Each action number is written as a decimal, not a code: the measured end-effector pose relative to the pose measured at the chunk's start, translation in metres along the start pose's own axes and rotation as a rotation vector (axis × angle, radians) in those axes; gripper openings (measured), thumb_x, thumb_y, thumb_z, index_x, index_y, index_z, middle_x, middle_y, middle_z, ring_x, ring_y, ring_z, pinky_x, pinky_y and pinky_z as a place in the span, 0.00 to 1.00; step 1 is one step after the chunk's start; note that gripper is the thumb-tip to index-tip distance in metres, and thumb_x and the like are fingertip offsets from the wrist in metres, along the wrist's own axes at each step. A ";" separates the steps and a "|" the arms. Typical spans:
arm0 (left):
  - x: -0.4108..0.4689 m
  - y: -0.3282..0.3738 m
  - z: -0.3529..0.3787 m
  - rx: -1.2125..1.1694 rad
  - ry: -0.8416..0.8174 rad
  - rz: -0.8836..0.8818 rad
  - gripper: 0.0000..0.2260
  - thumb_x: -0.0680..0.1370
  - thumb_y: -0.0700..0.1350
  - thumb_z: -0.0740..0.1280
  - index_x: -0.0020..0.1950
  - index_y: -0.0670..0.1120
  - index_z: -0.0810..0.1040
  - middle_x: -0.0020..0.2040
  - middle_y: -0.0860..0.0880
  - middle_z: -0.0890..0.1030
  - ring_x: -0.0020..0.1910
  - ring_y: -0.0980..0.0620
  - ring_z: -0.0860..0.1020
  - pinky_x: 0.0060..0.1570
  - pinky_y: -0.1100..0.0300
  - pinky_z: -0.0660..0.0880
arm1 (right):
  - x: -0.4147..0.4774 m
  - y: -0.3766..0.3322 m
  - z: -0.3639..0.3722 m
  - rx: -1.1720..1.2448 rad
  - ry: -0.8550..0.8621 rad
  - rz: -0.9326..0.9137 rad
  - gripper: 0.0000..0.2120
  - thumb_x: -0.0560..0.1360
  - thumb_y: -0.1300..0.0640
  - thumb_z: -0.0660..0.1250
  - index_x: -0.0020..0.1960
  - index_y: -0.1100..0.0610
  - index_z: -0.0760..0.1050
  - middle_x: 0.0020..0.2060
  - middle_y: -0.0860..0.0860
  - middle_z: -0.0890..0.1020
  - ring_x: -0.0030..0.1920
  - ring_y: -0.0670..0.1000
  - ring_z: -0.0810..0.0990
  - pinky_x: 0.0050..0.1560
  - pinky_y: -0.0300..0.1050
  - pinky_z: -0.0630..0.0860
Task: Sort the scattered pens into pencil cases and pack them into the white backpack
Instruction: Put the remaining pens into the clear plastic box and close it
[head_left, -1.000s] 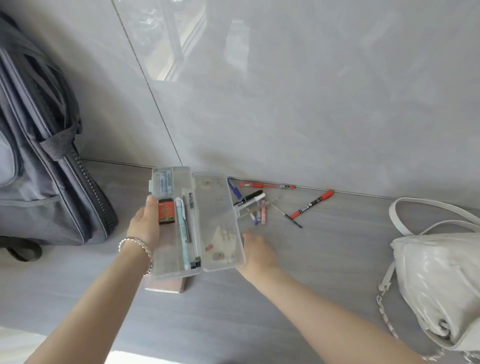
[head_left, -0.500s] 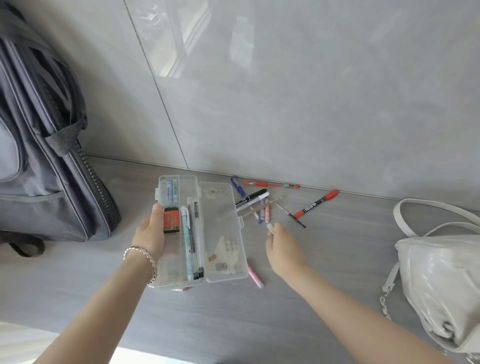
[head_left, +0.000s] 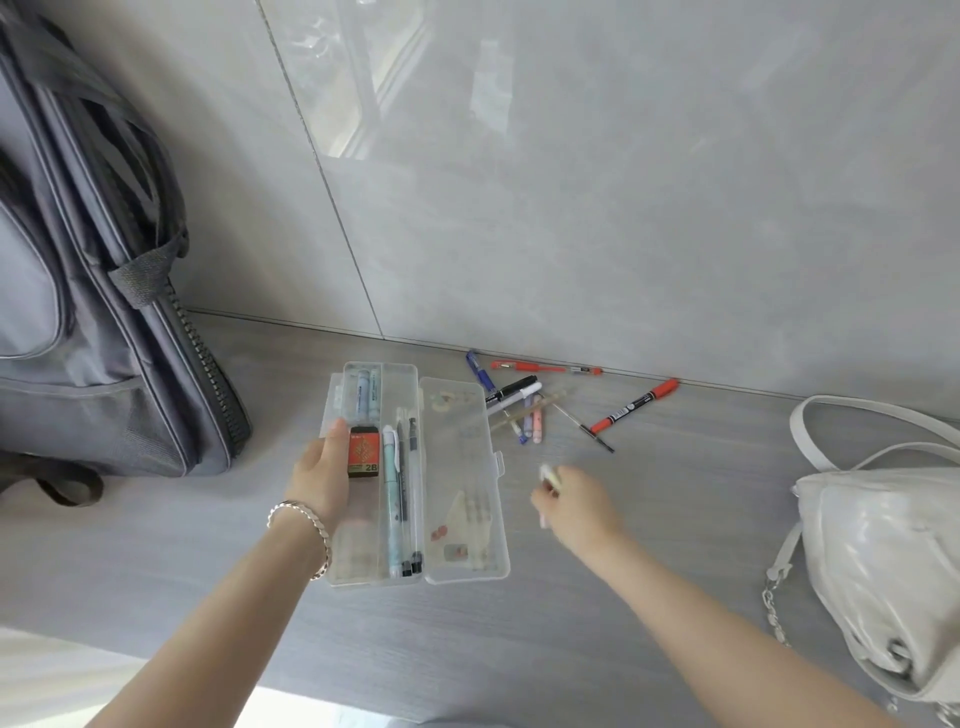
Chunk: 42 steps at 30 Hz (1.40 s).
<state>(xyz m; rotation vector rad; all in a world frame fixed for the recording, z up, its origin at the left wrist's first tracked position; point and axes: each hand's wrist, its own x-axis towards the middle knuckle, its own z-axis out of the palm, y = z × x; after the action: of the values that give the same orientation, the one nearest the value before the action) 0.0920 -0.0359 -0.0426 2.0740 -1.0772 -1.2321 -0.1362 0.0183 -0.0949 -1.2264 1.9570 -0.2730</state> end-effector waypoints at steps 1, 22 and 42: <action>-0.004 0.000 0.003 0.001 -0.008 0.009 0.23 0.80 0.57 0.50 0.56 0.42 0.75 0.51 0.42 0.77 0.48 0.45 0.72 0.51 0.55 0.66 | -0.001 -0.004 -0.013 0.117 0.058 0.000 0.12 0.76 0.59 0.61 0.33 0.55 0.67 0.28 0.50 0.73 0.28 0.50 0.69 0.30 0.41 0.65; -0.080 0.007 0.059 0.083 -0.332 0.253 0.16 0.78 0.57 0.54 0.51 0.48 0.75 0.34 0.54 0.76 0.33 0.56 0.75 0.33 0.69 0.71 | -0.037 -0.061 -0.044 0.031 0.364 -0.471 0.22 0.74 0.48 0.67 0.66 0.50 0.71 0.55 0.45 0.74 0.51 0.43 0.75 0.43 0.36 0.65; -0.053 0.036 0.057 -0.308 -0.025 -0.039 0.23 0.78 0.60 0.50 0.63 0.45 0.68 0.52 0.47 0.75 0.48 0.48 0.75 0.49 0.56 0.70 | -0.085 -0.074 -0.021 -0.007 0.243 -0.592 0.14 0.77 0.53 0.55 0.56 0.53 0.77 0.46 0.48 0.79 0.46 0.51 0.78 0.50 0.43 0.73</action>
<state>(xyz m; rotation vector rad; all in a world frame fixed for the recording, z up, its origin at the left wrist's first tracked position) 0.0130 -0.0132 -0.0172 1.8556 -0.8022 -1.3525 -0.0837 0.0468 0.0028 -1.8307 1.7415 -0.7428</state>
